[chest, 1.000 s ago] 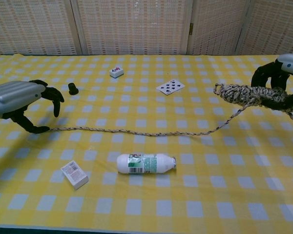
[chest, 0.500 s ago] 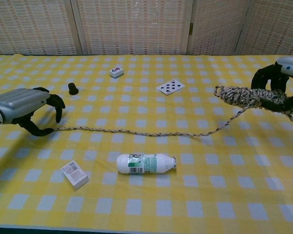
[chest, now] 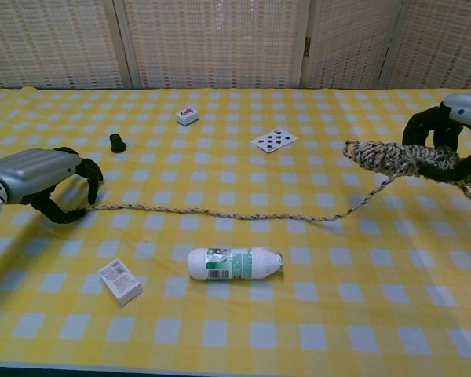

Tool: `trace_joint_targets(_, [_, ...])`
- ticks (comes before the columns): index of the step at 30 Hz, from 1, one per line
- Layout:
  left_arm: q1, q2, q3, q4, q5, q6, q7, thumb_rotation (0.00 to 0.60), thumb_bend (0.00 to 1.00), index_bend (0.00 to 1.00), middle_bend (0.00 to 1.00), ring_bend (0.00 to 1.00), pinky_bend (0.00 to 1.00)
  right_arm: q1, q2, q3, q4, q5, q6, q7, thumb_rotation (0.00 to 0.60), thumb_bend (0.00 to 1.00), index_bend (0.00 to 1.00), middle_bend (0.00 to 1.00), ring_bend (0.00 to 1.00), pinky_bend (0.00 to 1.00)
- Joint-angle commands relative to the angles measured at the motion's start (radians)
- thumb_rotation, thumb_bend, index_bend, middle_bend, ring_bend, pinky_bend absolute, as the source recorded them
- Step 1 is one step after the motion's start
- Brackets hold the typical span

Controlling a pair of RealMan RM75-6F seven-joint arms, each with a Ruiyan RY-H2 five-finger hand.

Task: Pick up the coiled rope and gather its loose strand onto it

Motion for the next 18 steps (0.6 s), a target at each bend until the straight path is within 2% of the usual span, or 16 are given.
trace_joint_targets(1, [-0.001,-0.002,0.003,0.005,0.0,0.0,-0.002,0.6,0.42,0.53,0.25,0.2,0.05,0.0,-0.001,0.0,0.001,0.001,0.0,-0.001,0.6,0.57,0.62,0.52,0.56,0.47])
trace_joint_targets(18, [-0.007,-0.027,0.016,0.051,0.001,-0.006,-0.032,0.6,0.44,0.57,0.25,0.2,0.05,-0.002,-0.004,0.0,0.002,0.008,0.002,-0.006,0.6,0.57,0.62,0.52,0.57,0.47])
